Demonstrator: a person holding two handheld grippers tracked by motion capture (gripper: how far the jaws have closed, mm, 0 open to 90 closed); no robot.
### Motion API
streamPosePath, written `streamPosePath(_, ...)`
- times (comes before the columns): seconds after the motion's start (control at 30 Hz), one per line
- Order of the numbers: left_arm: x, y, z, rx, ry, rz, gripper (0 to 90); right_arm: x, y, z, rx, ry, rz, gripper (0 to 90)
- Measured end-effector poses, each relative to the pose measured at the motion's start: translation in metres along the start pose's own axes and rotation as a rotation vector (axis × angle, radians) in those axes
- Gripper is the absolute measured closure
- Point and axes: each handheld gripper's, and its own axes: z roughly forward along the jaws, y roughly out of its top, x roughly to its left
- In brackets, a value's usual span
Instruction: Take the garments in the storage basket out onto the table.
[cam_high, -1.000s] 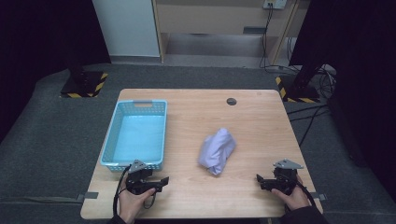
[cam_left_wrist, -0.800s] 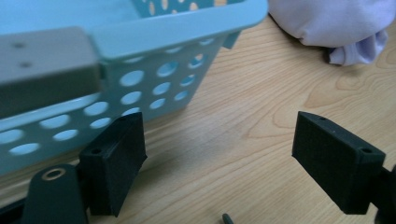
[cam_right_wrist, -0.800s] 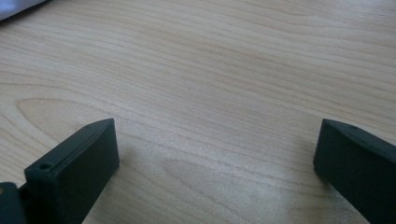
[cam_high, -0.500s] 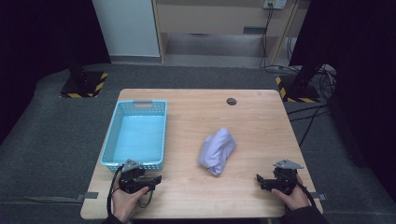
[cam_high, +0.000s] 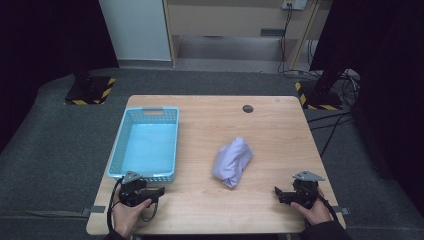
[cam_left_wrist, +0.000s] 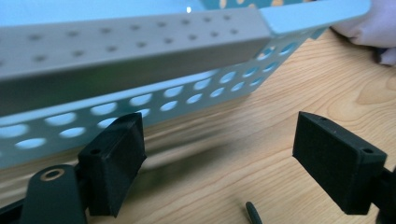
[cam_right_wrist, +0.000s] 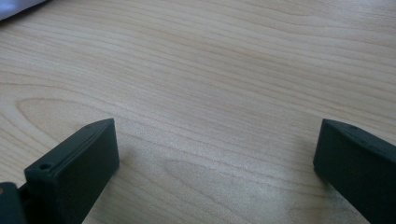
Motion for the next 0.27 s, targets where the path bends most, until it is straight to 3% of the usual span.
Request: streamPosePath(0.27, 0.0069, -0.0055, 0.001, 0.029, 0.049, -0.013, 15.0, 0.0001, 0.0, 0.0, 0.0, 0.0, 0.001, 0.4)
